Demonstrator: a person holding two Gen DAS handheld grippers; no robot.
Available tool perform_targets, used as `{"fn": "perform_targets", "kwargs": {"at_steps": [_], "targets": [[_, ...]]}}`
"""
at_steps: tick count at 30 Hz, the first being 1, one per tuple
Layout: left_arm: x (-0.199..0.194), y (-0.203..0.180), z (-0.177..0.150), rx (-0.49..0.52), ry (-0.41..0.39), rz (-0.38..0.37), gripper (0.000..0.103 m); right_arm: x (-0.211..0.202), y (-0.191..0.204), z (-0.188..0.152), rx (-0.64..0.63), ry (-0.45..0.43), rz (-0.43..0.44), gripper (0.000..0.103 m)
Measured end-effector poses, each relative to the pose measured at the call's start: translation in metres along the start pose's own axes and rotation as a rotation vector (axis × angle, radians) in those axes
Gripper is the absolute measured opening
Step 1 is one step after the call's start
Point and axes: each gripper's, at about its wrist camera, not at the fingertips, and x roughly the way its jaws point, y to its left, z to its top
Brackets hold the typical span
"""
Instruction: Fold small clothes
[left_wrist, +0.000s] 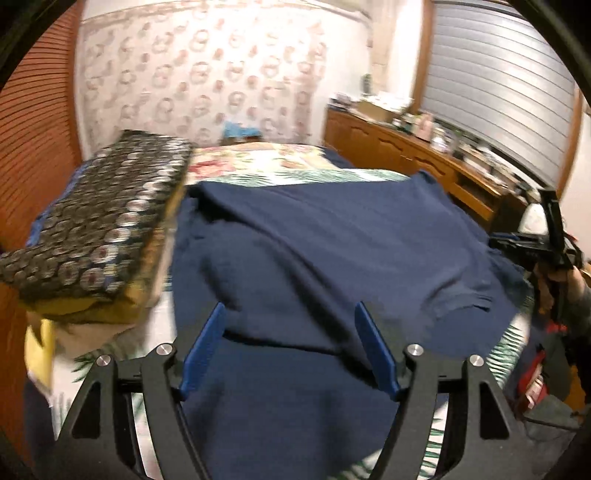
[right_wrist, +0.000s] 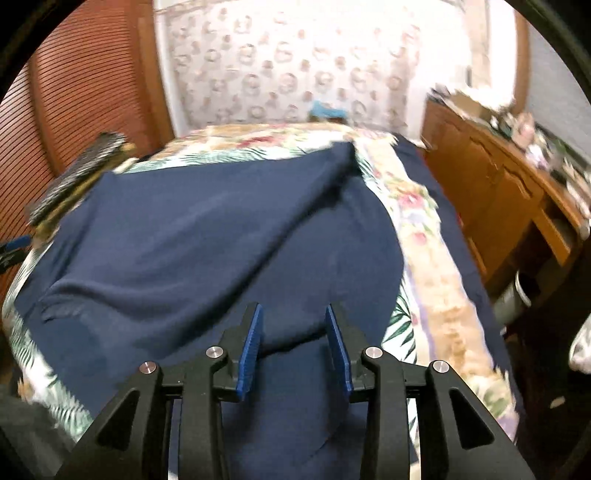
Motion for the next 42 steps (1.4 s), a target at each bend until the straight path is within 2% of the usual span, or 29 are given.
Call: {"fn": "perform_targets", "kwargs": {"at_steps": [2,5,7,9,11,12,15,16,18,19,20,22,25,30,32,38,42], "targets": [[0.003,0.008,-0.001,-0.004,-0.009,0.031,0.073,0.013,-0.002,0.002,0.022,0.013,-0.006,0.037],[0.011,0.023,-0.003,-0.039,0.002,0.014,0.073,0.029,-0.003,0.008,0.042,0.035,-0.010,0.037],[0.018,0.029,-0.002,-0.058,0.019,0.032,0.073,0.032,0.003,0.011,0.033,0.032,-0.014,0.037],[0.025,0.035,-0.002,-0.078,0.032,0.035,0.067,0.029,0.006,0.015,0.024,0.035,-0.016,0.037],[0.031,0.036,-0.001,-0.087,0.045,0.023,0.052,0.025,0.008,0.017,0.011,0.036,-0.018,0.037],[0.037,0.037,0.001,-0.090,0.060,0.013,0.049,0.025,0.009,0.017,0.004,0.035,-0.021,0.036],[0.050,0.037,0.004,-0.091,0.097,0.030,0.046,0.020,0.006,0.016,-0.014,0.032,-0.028,0.020],[0.056,0.038,0.004,-0.092,0.117,0.053,0.046,0.019,0.006,0.016,-0.016,0.025,-0.027,0.005],[0.063,0.040,0.004,-0.099,0.147,0.048,0.045,0.008,0.005,0.013,-0.018,-0.008,-0.031,0.003],[0.065,0.039,0.003,-0.102,0.153,0.029,0.034,0.000,0.005,0.013,-0.016,-0.036,-0.031,0.003],[0.065,0.038,0.004,-0.098,0.150,0.023,0.018,-0.006,0.005,0.012,-0.010,-0.061,-0.027,0.003],[0.063,0.034,0.003,-0.082,0.148,0.016,0.009,-0.025,0.005,0.010,0.014,-0.113,-0.024,0.003],[0.054,0.028,0.002,-0.057,0.127,0.021,0.006,-0.048,0.004,0.001,0.032,-0.162,-0.023,0.002],[0.001,0.026,0.002,-0.117,-0.008,0.008,0.006,-0.077,0.002,-0.010,0.056,-0.195,-0.003,0.002],[-0.014,0.028,0.001,-0.136,-0.039,-0.001,0.006,-0.086,0.004,-0.012,0.062,-0.212,0.007,0.002],[-0.012,0.037,-0.016,-0.166,0.001,0.018,0.006,-0.091,0.005,-0.024,0.076,-0.205,0.014,0.002],[0.000,0.045,-0.031,-0.192,0.044,0.047,0.006,-0.075,-0.002,-0.025,0.087,-0.154,-0.009,0.002]]}}
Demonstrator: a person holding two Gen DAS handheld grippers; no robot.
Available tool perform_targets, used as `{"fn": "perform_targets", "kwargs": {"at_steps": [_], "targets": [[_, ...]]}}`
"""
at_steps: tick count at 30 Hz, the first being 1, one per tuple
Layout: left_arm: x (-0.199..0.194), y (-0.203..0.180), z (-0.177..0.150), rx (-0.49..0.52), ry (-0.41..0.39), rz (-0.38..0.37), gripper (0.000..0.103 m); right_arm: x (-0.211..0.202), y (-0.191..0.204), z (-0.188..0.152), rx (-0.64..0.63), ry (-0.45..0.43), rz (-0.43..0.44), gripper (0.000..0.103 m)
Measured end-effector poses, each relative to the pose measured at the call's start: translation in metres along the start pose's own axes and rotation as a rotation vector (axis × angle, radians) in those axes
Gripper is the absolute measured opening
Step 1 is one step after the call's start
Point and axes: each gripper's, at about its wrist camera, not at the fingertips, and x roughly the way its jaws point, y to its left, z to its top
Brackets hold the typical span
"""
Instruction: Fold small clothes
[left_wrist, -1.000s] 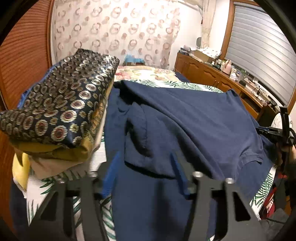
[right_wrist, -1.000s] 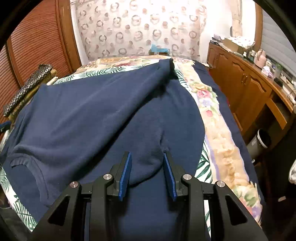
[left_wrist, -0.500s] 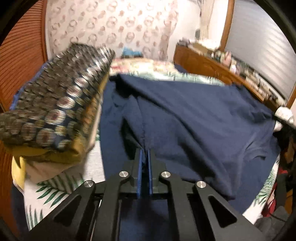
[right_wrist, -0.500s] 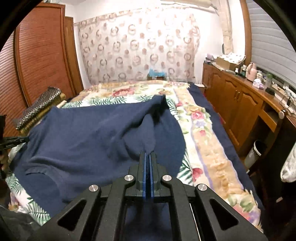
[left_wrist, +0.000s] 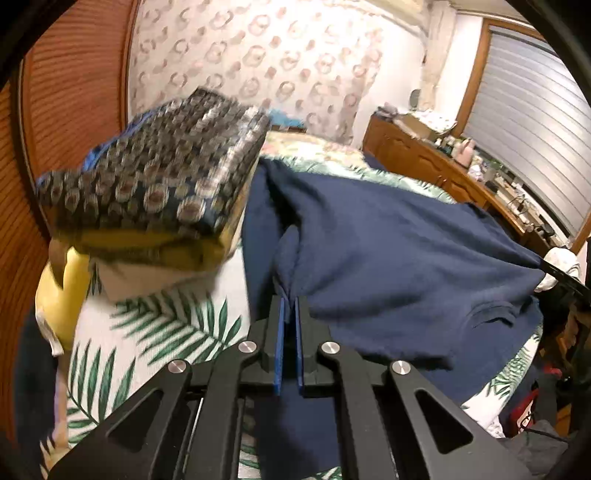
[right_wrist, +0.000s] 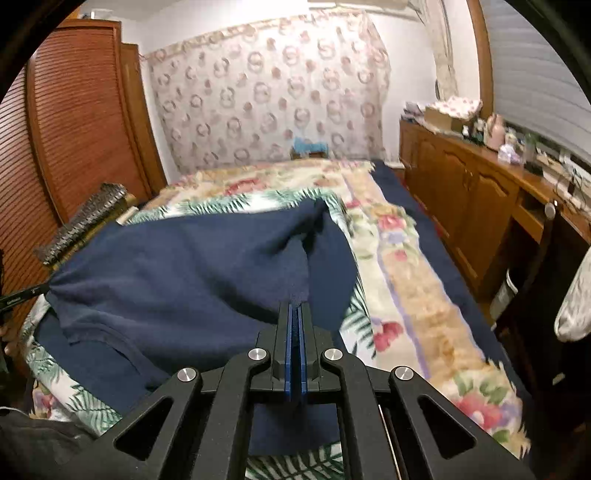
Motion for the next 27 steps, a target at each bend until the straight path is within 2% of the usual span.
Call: {"fn": "perform_targets", "kwargs": {"at_steps": [4,6,9,10,11,16,18,25,27], "targets": [[0.006,0.002,-0.001,-0.010,0.015,0.012,0.006,0.014,0.000,-0.002,-0.010,0.039,-0.011,0.003],[0.006,0.000,0.001,0.007,0.017,0.026,0.012,0.017,0.000,0.002,0.000,0.048,-0.012,0.003],[0.007,0.001,0.006,0.022,0.015,0.056,0.036,0.014,-0.001,0.008,0.005,0.037,0.003,0.009],[0.007,0.003,0.008,0.014,0.014,0.052,0.047,0.013,-0.001,0.010,0.004,0.033,0.000,0.012],[0.008,0.005,0.009,0.008,0.015,0.046,0.048,0.011,-0.001,0.012,0.005,0.030,-0.001,0.014],[0.019,0.009,0.007,-0.008,0.052,0.029,0.048,0.010,0.007,0.010,-0.008,0.021,0.026,0.040],[0.023,0.010,0.006,-0.016,0.068,0.029,0.048,0.013,0.012,0.008,-0.022,0.025,0.041,0.045],[0.029,0.009,0.002,0.003,0.083,0.053,0.048,0.029,0.046,0.003,-0.078,0.049,0.112,0.048],[0.030,0.005,0.001,0.029,0.083,0.061,0.041,0.037,0.056,0.001,-0.104,0.061,0.127,0.049]]}}
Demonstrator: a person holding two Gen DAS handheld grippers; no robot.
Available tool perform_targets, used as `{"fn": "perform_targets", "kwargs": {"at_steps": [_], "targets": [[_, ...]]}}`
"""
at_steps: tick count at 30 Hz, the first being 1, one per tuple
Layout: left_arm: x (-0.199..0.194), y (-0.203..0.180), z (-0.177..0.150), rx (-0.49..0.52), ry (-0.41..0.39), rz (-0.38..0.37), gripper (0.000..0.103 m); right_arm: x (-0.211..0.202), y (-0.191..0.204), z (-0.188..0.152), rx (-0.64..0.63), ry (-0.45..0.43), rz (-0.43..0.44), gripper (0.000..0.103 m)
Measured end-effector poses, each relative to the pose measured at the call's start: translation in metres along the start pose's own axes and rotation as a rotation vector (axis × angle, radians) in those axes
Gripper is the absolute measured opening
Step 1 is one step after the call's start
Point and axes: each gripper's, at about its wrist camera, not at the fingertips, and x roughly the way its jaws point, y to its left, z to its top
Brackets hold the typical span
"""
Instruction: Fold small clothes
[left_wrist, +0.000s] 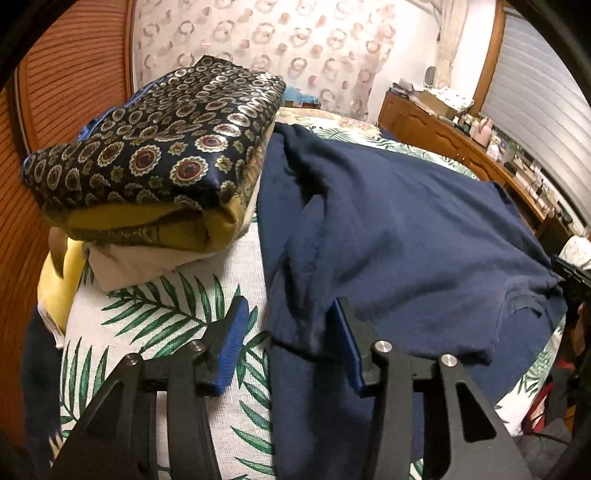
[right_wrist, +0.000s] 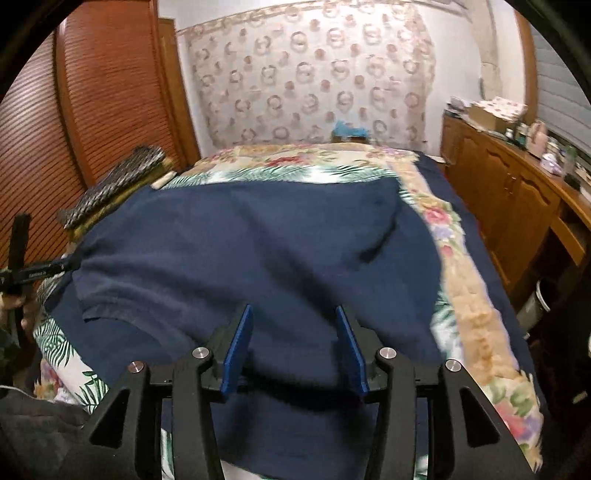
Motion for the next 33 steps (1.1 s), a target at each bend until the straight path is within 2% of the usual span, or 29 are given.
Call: {"fn": "perform_targets", "kwargs": {"at_steps": [2,4,8,9,12,15,20,25,33], "targets": [[0.001,-0.005,0.000,0.019,0.006,-0.020,0.011,0.009,0.004,0.001,-0.018,0.011,0.005,0.049],[0.001,-0.007,0.001,0.039,0.001,-0.032,0.009,0.019,0.007,-0.001,-0.040,0.033,0.001,0.049],[-0.008,-0.006,0.008,0.018,-0.022,-0.081,0.008,0.036,0.002,0.002,-0.054,0.085,-0.023,0.049],[-0.012,-0.008,0.011,0.019,-0.036,-0.090,0.008,0.041,0.000,0.000,-0.059,0.108,-0.032,0.052],[-0.027,-0.016,0.021,0.022,-0.080,-0.135,0.008,0.042,-0.005,0.001,-0.069,0.082,-0.052,0.063],[-0.037,-0.028,0.031,0.038,-0.108,-0.168,0.008,0.043,-0.011,0.001,-0.068,0.059,-0.051,0.067],[-0.047,-0.055,0.051,0.077,-0.143,-0.231,0.008,0.040,-0.006,-0.010,-0.074,0.033,-0.059,0.068],[-0.047,-0.096,0.079,0.141,-0.164,-0.297,0.008,0.030,-0.002,-0.020,-0.068,0.029,-0.050,0.067],[-0.048,-0.176,0.116,0.264,-0.197,-0.411,0.008,-0.010,-0.026,-0.027,-0.002,-0.038,-0.065,0.067]]}}
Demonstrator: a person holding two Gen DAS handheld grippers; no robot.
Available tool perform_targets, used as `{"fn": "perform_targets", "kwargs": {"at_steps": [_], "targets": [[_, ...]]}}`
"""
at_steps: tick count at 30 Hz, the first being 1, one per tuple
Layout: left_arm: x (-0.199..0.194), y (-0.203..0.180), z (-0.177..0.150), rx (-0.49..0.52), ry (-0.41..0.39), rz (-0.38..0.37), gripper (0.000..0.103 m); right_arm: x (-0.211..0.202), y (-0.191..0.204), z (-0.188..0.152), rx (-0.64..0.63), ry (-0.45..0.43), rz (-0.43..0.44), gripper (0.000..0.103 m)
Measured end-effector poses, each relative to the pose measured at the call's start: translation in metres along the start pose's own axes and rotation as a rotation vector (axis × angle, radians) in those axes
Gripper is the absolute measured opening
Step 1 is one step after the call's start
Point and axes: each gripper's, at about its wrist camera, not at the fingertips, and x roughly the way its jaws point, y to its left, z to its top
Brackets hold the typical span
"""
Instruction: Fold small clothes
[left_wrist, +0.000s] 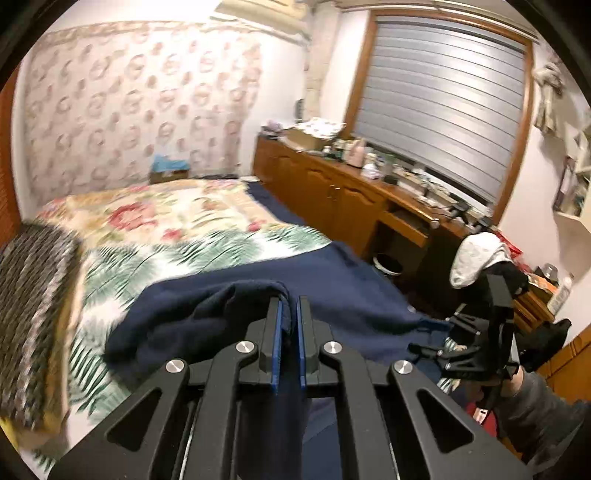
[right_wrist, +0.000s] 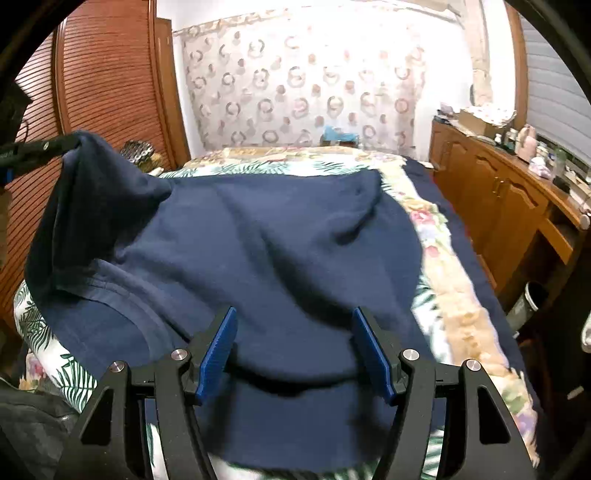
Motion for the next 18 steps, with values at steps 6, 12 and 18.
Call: {"fn": "perform_targets", "kwargs": {"at_steps": [6,12,18], "targets": [[0.022,-0.042,0.031,0.071,-0.002,-0.065,0.008,-0.020,-0.002,-0.011,0.020,-0.034,-0.004,0.067],[0.043,-0.077,0.048,0.136,0.014,-0.103,0.008,-0.024,-0.002,-0.014,0.026,-0.063,-0.013,0.067],[0.066,-0.089,0.048,0.138,0.058,-0.115,0.008,-0.030,-0.005,-0.027,0.056,-0.072,-0.012,0.067]]}}
